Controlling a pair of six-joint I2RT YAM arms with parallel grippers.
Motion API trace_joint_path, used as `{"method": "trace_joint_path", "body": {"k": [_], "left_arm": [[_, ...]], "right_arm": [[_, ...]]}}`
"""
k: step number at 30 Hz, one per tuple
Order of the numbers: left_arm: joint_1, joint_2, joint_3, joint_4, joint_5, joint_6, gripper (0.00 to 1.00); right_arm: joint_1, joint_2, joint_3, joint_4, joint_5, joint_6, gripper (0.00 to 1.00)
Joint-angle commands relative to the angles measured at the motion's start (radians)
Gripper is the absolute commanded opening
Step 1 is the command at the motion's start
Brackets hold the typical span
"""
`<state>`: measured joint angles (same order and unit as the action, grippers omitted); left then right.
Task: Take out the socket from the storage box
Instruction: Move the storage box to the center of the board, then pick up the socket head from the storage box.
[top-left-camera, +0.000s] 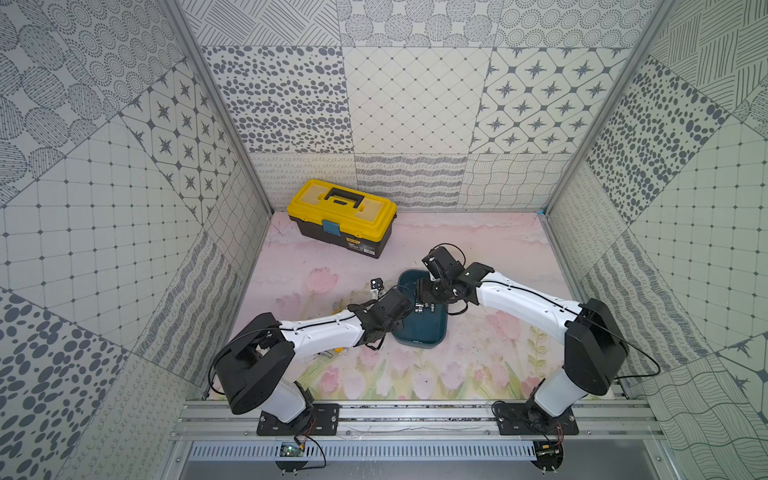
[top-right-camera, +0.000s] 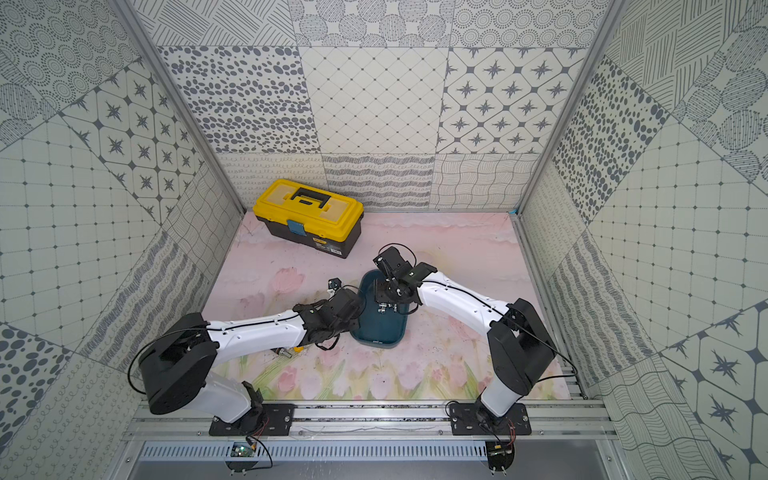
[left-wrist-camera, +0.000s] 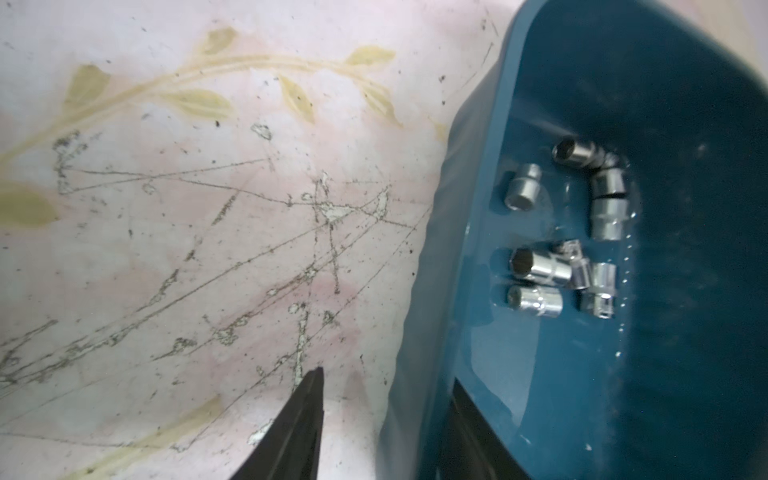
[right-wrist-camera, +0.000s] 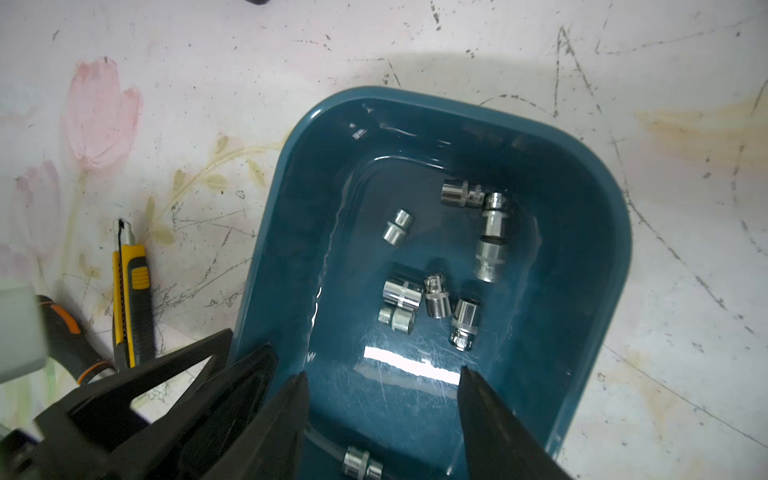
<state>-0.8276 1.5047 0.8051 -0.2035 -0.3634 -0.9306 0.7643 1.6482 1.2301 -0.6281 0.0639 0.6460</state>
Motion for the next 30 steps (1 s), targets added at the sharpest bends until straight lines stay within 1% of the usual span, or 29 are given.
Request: {"method": "trace_joint_path", "body": {"k": [1,5,9,16,22,26,30], "left_arm": [[0.028,-0.092,-0.010,-0.022,0.022,0.041,0.51],[0.048,-0.178,-0.017,-0.064,0.030,0.078,0.55],[0.075,-0.257,-0.021,-0.109,0.021,0.102,0.56],[0.118,-0.360,-0.034,-0.133,0.011,0.136,0.58],[0.135,-0.398,-0.048,-0.140,0.011,0.141,0.59],[0.141,-0.406,-0.056,-0.142,0.009,0.139,0.59],[0.143,-0.405,-0.064,-0.140,0.009,0.137,0.59]], "right_arm": [[0.023,0.028,0.025,0.042,0.042,0.041,0.62],[0.034,0.058,0.028,0.043,0.050,0.053,0.62],[0.035,0.093,0.026,0.047,0.053,0.061,0.61],[0.035,0.163,0.045,0.052,0.049,0.055,0.53],[0.035,0.207,0.070,0.041,0.074,0.048,0.52],[0.035,0.238,0.097,0.027,0.069,0.046,0.51],[0.035,0.249,0.101,0.020,0.066,0.046,0.48]]}}
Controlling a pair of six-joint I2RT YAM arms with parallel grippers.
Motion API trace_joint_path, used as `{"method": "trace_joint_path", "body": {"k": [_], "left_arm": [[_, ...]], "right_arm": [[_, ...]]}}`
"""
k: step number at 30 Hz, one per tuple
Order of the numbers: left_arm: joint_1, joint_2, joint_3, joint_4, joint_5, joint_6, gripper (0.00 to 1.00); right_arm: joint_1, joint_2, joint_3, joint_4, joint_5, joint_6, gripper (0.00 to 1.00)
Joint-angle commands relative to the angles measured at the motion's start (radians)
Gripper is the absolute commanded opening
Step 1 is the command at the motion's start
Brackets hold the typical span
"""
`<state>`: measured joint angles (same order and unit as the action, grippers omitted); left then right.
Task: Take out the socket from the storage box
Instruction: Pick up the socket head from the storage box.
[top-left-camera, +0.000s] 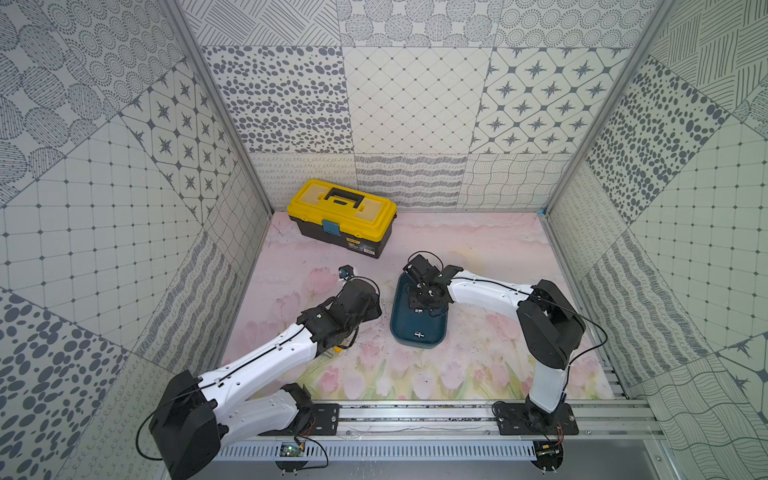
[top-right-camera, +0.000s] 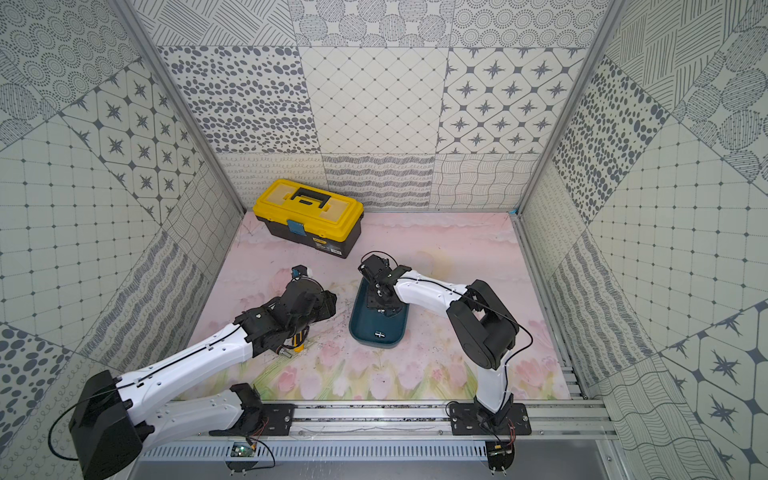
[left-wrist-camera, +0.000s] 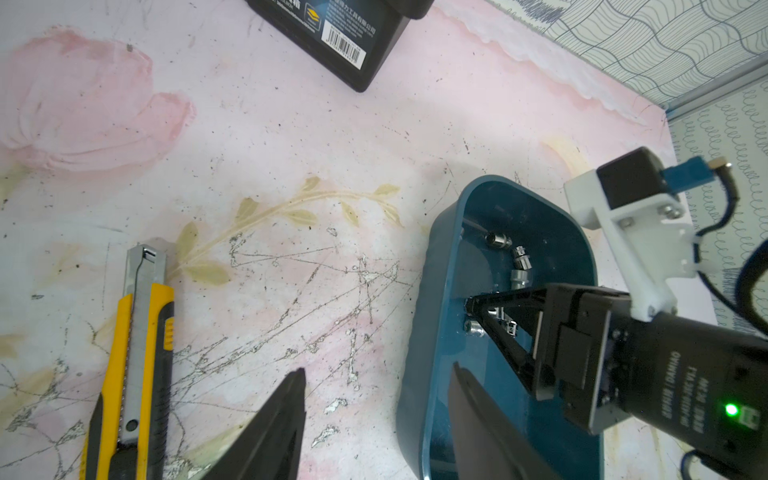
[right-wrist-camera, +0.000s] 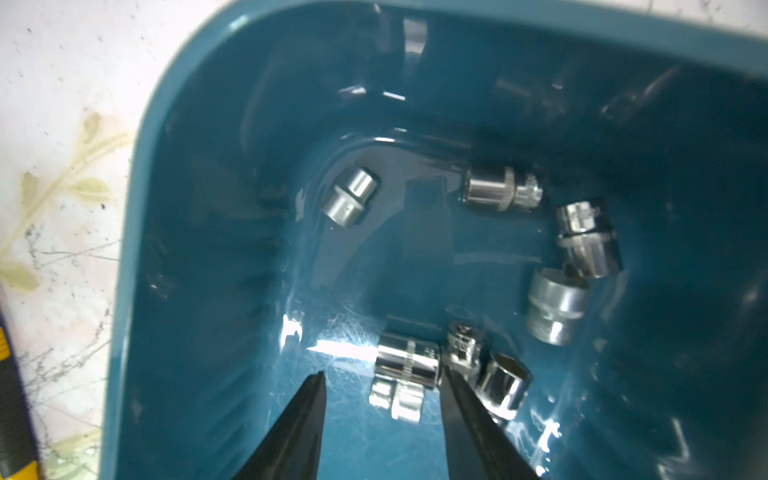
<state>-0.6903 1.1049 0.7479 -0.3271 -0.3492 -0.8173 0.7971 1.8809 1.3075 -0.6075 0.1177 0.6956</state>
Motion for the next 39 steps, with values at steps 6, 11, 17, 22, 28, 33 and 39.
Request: {"method": "trace_joint_path", "body": {"k": [6,11,17,22,28,33,39], "left_arm": [[0.011,-0.001,-0.019,-0.007,-0.005,0.018,0.59],[0.013,0.004,-0.019,-0.004,-0.004,0.017,0.60],[0.012,0.002,-0.026,-0.003,-0.003,0.008,0.60],[0.012,-0.006,-0.025,-0.010,-0.008,0.005,0.60],[0.012,-0.022,-0.038,-0.015,-0.011,-0.002,0.60],[0.013,-0.024,-0.042,-0.016,-0.016,0.000,0.60],[0.012,-0.014,-0.045,-0.007,-0.019,0.001,0.60]], "right_arm": [[0.002,0.028,0.025,-0.014,0.014,0.004,0.45],[0.003,0.026,0.024,-0.044,0.044,0.027,0.45],[0.008,0.028,0.022,-0.053,0.051,0.039,0.46],[0.019,0.040,0.027,-0.034,0.034,0.033,0.46],[0.021,0.071,0.051,-0.047,0.034,0.038,0.46],[0.022,0.090,0.071,-0.051,0.045,0.035,0.45],[0.022,0.114,0.091,-0.071,0.047,0.035,0.45]]}}
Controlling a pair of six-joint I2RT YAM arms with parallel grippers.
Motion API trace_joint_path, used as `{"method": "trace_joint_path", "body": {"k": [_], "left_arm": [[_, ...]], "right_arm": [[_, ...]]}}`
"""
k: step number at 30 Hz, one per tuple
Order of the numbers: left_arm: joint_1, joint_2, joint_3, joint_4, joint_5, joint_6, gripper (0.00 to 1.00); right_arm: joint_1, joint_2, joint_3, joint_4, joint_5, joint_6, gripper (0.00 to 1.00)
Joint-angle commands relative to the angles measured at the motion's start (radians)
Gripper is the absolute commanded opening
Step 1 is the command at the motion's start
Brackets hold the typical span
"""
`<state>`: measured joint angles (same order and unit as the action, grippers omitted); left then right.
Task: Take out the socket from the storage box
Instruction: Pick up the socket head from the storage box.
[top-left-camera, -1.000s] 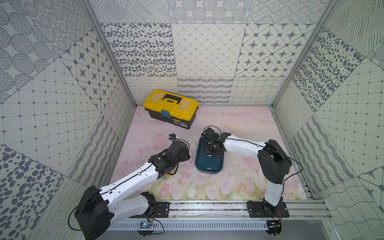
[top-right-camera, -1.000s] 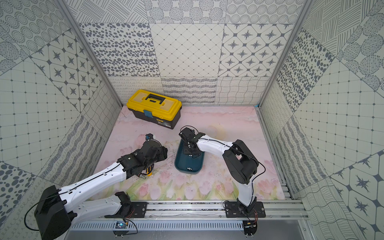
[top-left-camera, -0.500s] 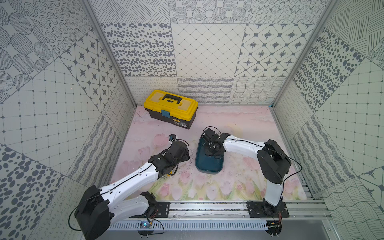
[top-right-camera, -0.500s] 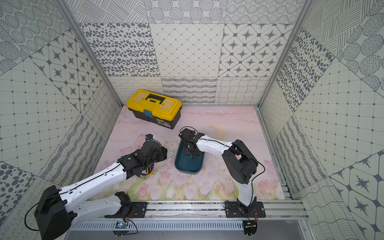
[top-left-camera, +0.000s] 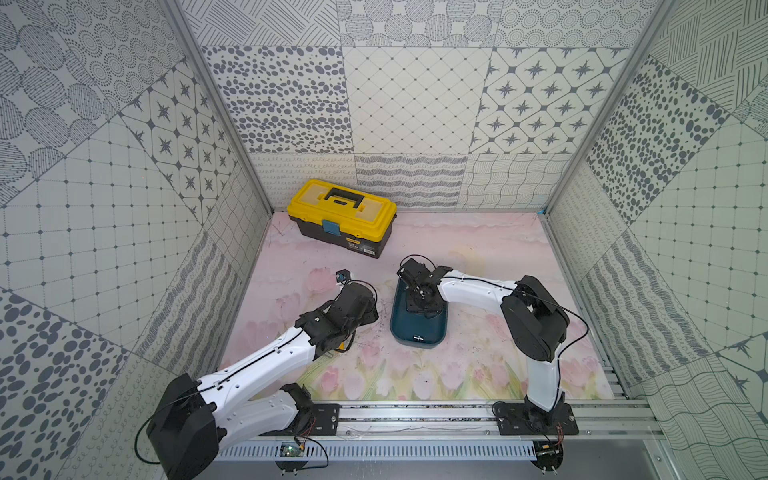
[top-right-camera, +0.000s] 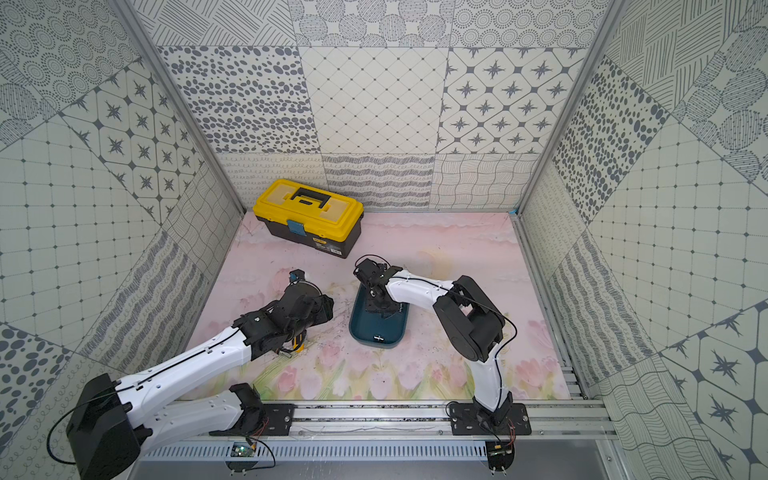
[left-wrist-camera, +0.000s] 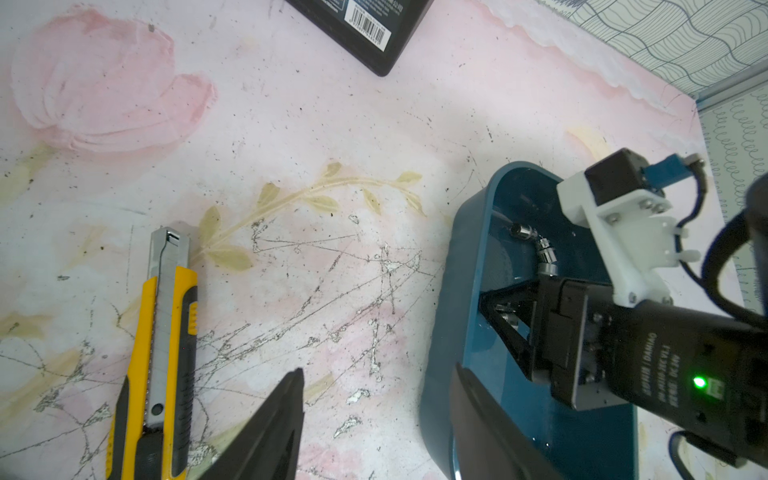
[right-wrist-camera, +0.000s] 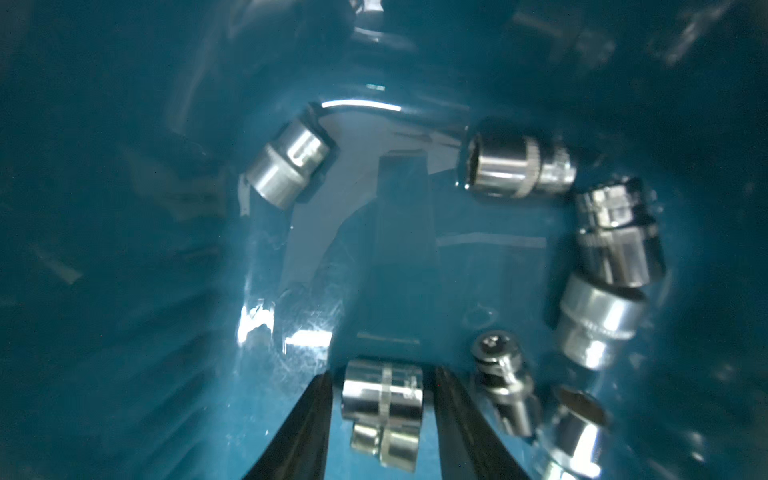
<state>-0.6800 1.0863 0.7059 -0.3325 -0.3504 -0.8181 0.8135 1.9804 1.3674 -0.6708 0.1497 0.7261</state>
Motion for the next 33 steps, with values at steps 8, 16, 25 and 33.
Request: {"method": "trace_joint_path", "body": {"k": [8,16,25,33], "left_arm": [[0.003,0.018,0.000,0.007,-0.012,0.000,0.60],[0.002,0.011,0.004,0.001,-0.018,0.004,0.61],[0.003,0.000,0.012,-0.007,-0.022,0.023,0.61],[0.001,0.036,0.037,0.027,0.059,0.072,0.54]], "right_arm": [[0.004,0.025,0.039,-0.009,0.015,0.000,0.36],[0.003,0.012,0.042,-0.006,0.008,-0.018,0.23],[-0.045,-0.195,0.068,-0.083,-0.001,-0.081,0.23],[-0.178,-0.400,0.037,-0.196,-0.008,-0.131,0.23]]}}
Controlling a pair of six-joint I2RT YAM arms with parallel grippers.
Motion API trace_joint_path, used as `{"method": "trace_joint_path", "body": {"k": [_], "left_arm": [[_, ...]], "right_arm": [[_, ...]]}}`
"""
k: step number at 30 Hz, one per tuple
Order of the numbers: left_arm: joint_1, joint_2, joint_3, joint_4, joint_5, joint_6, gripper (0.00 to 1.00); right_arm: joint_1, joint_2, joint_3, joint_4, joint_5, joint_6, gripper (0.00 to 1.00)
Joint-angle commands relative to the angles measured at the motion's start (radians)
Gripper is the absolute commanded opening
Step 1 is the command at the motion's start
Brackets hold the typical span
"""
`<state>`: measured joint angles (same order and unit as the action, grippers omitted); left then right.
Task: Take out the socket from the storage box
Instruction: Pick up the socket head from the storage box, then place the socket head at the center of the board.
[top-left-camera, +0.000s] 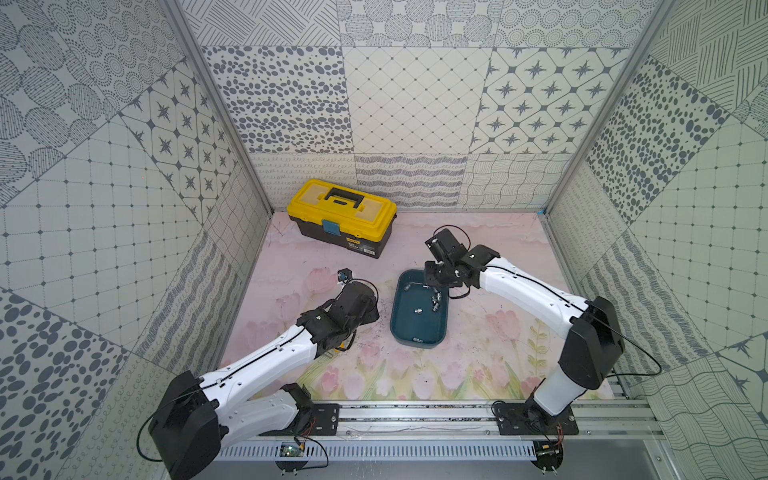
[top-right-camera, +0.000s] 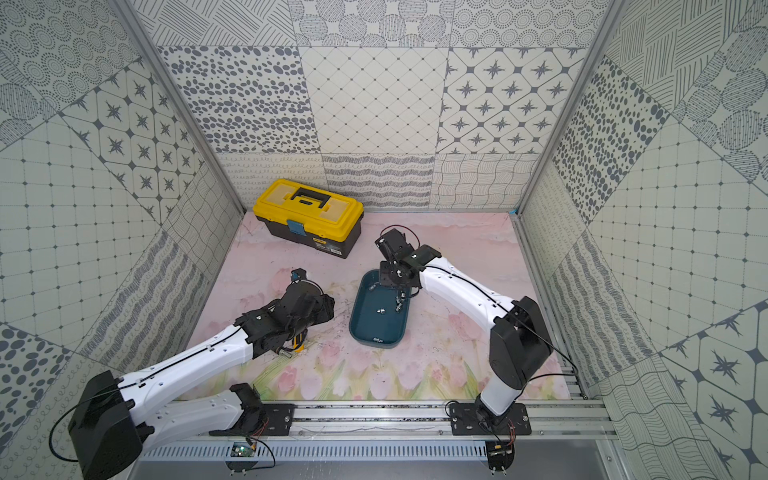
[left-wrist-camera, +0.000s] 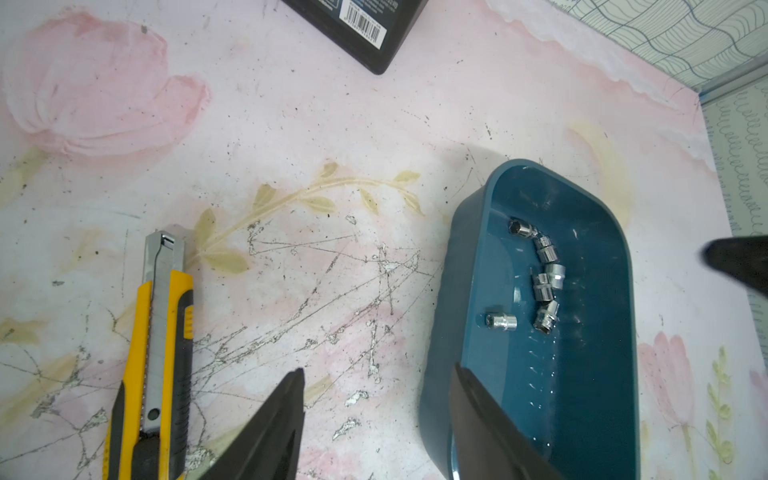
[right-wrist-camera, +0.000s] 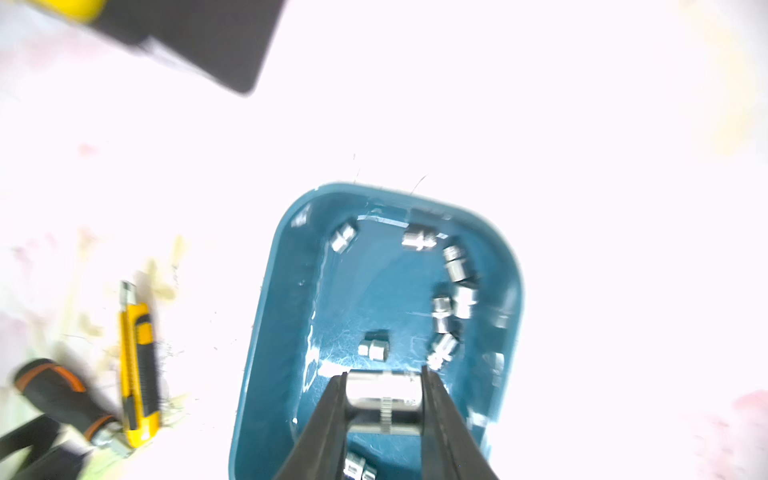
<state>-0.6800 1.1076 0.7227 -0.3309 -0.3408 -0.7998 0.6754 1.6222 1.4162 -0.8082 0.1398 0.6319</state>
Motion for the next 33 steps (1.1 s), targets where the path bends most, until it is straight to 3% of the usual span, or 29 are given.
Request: {"method": "trace_joint_path", "body": {"k": [1,7,12,18,33], "left_arm": [[0.002,0.017,0.019,0.034,0.058,0.059,0.55],[0.001,0.042,0.034,0.034,0.066,0.053,0.60],[0.000,0.057,0.041,0.031,0.071,0.045,0.63],[-0.019,0.115,0.097,-0.033,0.006,0.070,0.65],[-0.046,0.182,0.151,-0.024,0.009,0.090,0.66]], "right_arm": [[-0.063,-0.056,-0.028,-0.058,-0.005,-0.044,0.23],[-0.210,-0.055,-0.126,-0.037,-0.068,-0.112,0.23],[-0.283,0.045,-0.164,-0.008,-0.108,-0.186,0.24],[-0.307,0.148,-0.166,0.015,-0.110,-0.229,0.25],[-0.340,0.255,-0.180,0.062,-0.141,-0.240,0.28]]}}
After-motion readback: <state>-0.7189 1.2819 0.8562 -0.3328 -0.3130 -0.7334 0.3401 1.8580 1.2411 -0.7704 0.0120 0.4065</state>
